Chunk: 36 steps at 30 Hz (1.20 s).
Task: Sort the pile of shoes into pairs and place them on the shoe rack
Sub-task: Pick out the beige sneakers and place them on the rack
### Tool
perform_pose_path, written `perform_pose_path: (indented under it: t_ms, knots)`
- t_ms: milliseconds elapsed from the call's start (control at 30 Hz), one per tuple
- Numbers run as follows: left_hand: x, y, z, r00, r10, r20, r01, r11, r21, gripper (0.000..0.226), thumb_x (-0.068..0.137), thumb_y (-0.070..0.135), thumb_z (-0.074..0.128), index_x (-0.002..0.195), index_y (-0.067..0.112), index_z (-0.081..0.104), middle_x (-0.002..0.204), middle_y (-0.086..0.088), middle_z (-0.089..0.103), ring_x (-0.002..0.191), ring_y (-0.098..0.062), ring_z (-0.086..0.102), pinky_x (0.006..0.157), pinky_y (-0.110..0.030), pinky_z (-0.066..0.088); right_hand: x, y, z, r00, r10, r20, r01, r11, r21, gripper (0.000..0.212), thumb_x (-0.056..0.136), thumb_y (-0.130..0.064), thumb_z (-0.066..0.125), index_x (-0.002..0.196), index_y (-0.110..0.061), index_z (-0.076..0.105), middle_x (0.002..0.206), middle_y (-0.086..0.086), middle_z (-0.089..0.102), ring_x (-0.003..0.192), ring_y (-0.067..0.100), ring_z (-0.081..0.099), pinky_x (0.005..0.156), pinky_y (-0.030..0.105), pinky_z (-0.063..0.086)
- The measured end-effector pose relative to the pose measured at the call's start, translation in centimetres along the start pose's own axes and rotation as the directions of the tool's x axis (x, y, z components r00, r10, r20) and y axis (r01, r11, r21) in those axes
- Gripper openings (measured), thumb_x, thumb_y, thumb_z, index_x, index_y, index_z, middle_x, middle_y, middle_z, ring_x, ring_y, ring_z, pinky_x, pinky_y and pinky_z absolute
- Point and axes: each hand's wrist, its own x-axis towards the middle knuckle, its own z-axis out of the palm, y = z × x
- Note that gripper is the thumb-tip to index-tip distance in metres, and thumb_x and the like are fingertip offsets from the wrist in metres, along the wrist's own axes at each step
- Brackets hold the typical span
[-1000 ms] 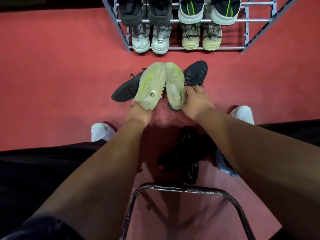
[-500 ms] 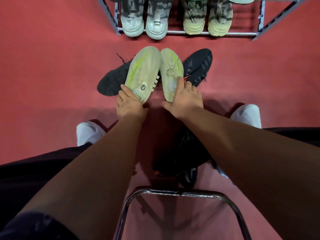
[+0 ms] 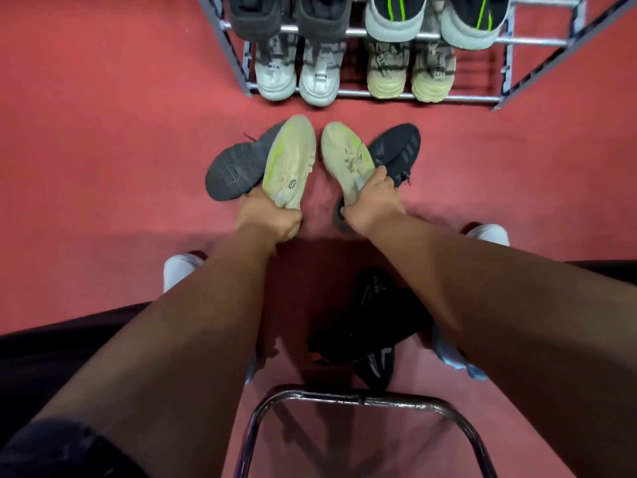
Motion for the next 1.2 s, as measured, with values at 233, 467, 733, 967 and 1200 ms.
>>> perform_pose_path:
  t_ms: [233,467,733,967,1200]
  knots:
    - [-7.8,4.1,-5.9,0.981,-0.029,0.192,0.067,0.978,-0.198,0.056,0.074,0.035,0.084,0.121,0.010,0.066,0.100,-0.006,0.070,0.082,-0.023,0.068,0.075,-0.031,0.051,-6.0,0.6,-7.9,0.998,-0.009,-0.056,0.015,0.993,0.116,0.076,0.080,-0.034,0.081,0.137,-0.006,0.040,0.130,0.014,0.061,0.116,0.034,0.064,0.091,0.037,0.055]
    - [-19.6,8.8,-14.4,0.980,0.185,0.072,-0.169,0.968,-0.183,0.069,0.049,0.049,0.082,0.106,0.010,0.071,0.093,-0.009,0.075,0.081,-0.028,0.075,0.078,-0.045,0.065,-16.3,-0.4,-19.0,0.949,-0.157,-0.275,0.236,0.929,0.286,0.087,0.060,-0.047,0.076,0.136,-0.013,0.049,0.119,0.007,0.067,0.106,0.028,0.070,0.087,0.039,0.060]
    - [-32.7,13.7,-22.3,0.912,0.390,-0.127,-0.405,0.905,-0.129,0.038,0.073,0.041,0.085,0.094,0.012,0.072,0.076,-0.002,0.065,0.066,-0.018,0.064,0.053,-0.024,0.045,-27.7,1.0,-29.1,0.867,-0.145,-0.477,0.373,0.823,0.428,0.067,0.075,-0.032,0.083,0.126,-0.005,0.049,0.115,0.010,0.065,0.095,0.027,0.064,0.071,0.028,0.043]
    - [-36.5,16.4,-25.0,0.884,0.456,-0.104,-0.461,0.887,-0.030,0.041,0.067,0.045,0.087,0.083,0.010,0.071,0.074,-0.008,0.070,0.060,-0.024,0.063,0.055,-0.024,0.046,-29.8,3.5,-34.4,0.889,-0.139,-0.436,0.333,0.851,0.407,0.041,0.068,-0.033,0.079,0.099,-0.010,0.066,0.080,0.001,0.067,0.069,0.018,0.066,0.049,0.025,0.037]
    - [-31.6,21.0,-23.7,0.902,0.431,0.018,-0.431,0.901,0.056,0.049,0.065,0.048,0.089,0.085,0.006,0.074,0.081,-0.011,0.072,0.063,-0.024,0.066,0.057,-0.028,0.050,-24.6,3.0,-38.8,0.967,-0.147,-0.210,0.170,0.980,0.099,0.032,0.068,-0.036,0.082,0.079,-0.008,0.071,0.076,0.007,0.067,0.066,0.026,0.064,0.050,0.025,0.040]
